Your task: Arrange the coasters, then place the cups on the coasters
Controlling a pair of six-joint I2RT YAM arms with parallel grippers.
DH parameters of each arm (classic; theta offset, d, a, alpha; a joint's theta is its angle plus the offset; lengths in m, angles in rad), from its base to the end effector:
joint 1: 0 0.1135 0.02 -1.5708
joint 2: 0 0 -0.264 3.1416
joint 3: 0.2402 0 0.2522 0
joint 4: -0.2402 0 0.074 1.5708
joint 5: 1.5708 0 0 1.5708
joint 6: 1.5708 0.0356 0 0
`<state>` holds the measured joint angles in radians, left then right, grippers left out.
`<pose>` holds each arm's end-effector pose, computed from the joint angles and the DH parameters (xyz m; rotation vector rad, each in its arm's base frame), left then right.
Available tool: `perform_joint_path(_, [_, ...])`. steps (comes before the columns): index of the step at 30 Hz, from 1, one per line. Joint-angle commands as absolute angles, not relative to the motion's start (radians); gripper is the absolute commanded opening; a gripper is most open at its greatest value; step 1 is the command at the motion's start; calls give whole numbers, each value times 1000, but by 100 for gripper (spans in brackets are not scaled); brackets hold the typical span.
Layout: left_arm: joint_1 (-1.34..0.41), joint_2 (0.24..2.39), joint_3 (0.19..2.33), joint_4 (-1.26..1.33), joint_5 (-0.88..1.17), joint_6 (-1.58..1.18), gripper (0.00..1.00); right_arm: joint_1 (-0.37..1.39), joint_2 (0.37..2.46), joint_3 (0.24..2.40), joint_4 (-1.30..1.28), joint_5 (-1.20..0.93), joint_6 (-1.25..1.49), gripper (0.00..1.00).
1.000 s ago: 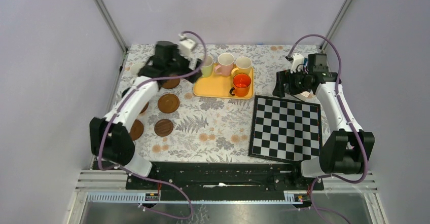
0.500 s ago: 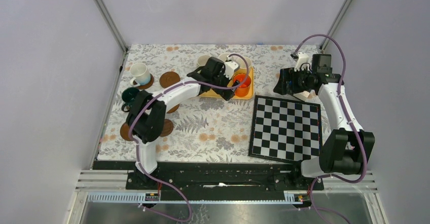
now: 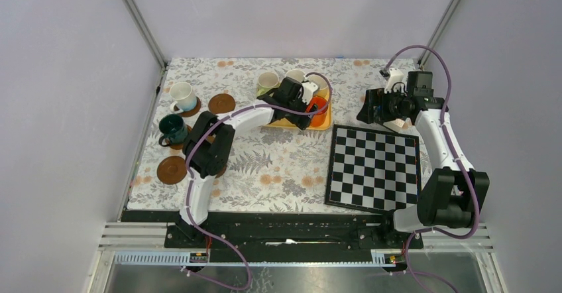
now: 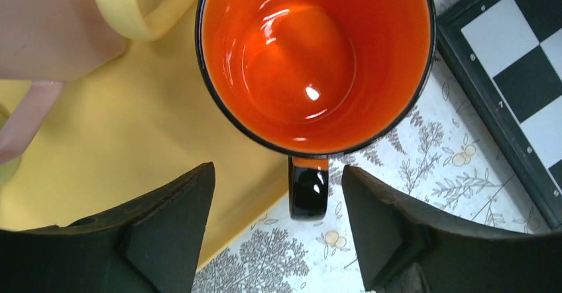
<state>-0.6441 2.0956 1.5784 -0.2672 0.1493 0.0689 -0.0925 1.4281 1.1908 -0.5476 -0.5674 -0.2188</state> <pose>0.3744 -0.2878 0.1959 0.9034 2.2135 -0.4525 0.3087 -0.0094 0.3020 -0.4115 2.2186 0.5013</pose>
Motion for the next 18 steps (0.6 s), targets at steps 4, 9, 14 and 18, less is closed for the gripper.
perform_joint_path(4, [-651, 2138, 1670, -218, 143, 23, 66, -95, 1430, 1160, -503, -577, -206, 98])
perform_joint_path(9, [-653, 2146, 1691, -225, 158, 26, 39, -95, 1409, 1141, -482, -566, -190, 98])
perform_joint_path(14, [-653, 2128, 1696, -239, 153, 32, 20, -95, 1410, 1143, -496, -556, -174, 98])
perform_joint_path(18, [-653, 2098, 1692, -251, 152, 44, 3, -95, 1413, 1145, -489, -515, -114, 98])
